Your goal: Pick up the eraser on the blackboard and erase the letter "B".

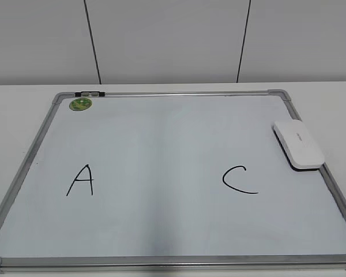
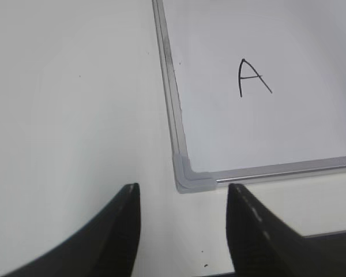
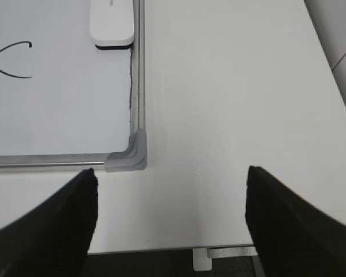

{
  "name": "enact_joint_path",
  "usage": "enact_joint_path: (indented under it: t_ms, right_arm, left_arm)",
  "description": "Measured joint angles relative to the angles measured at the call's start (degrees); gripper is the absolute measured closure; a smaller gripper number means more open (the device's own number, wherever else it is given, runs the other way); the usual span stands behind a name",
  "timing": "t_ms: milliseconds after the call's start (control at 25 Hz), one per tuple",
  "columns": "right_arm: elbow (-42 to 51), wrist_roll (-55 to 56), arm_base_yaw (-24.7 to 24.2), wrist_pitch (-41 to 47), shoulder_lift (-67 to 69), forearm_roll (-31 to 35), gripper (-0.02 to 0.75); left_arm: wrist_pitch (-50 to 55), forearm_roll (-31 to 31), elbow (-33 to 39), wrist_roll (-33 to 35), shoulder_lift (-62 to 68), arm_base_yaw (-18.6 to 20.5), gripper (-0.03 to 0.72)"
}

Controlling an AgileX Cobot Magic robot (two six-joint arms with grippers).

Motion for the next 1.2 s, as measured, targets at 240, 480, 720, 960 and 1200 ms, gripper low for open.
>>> enact_joint_path:
  t_ms: [240,480,720,960,1200]
  right_arm:
    - [0.0,0.0,-0.94,0.0,-5.71,0.0,0.147]
    - [0.0,0.0,-1.03,0.0,-6.07,0.0,0.147]
    - [0.0,0.0,-1.03,0.1,-6.07,0.0,0.147]
    - [0.0,0.0,-1.03,0.1,-6.07,0.0,0.147]
    - [0.0,0.0,-1.03,0.1,-6.07,0.0,0.147]
  left_arm:
    - [0.0,-0.08,0.0,0.0,-5.88,0.0,0.324]
    - [0.26,-0.12,0.0,0.0,-6.75,0.0,0.348]
    - [0.36,-0.12,0.0,0.0,-6.75,0.0,0.384]
    - [0.36,-0.12,0.0,0.0,-6.75,0.0,0.417]
    - [0.36,-0.12,0.0,0.0,-6.75,0.0,0.445]
